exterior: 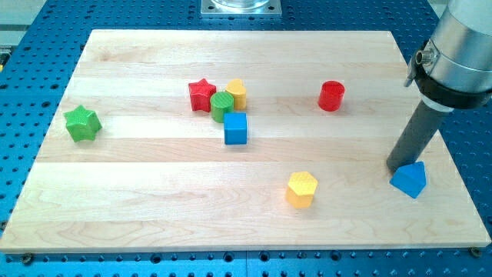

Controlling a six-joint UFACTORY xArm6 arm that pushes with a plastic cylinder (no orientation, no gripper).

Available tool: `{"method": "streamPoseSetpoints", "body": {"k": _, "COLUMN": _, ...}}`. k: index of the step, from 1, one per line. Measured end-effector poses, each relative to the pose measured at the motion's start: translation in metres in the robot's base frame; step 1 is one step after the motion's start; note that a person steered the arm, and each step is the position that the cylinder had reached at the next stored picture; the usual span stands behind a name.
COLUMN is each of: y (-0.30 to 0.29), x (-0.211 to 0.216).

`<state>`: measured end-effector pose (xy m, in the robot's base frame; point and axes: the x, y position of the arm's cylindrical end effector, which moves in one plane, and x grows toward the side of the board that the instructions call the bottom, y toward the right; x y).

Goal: Move the triangle to the bottom right of the board

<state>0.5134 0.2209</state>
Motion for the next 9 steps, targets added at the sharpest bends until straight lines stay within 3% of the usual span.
{"method": "streamPoseSetpoints", "body": {"k": 3, "y": -0.003, "x": 0.017}}
{"method": "streamPoseSetpoints", "body": {"k": 4, "y": -0.036, "x": 0.02}}
{"method": "streamPoseSetpoints", "body": {"k": 5, "y": -0.037, "x": 0.051}}
{"method": "streamPoseSetpoints", "body": {"k": 7, "y": 0.033, "x": 0.051}}
{"method": "streamPoseSetpoints", "body": {"k": 9, "y": 0.034, "x": 0.033}}
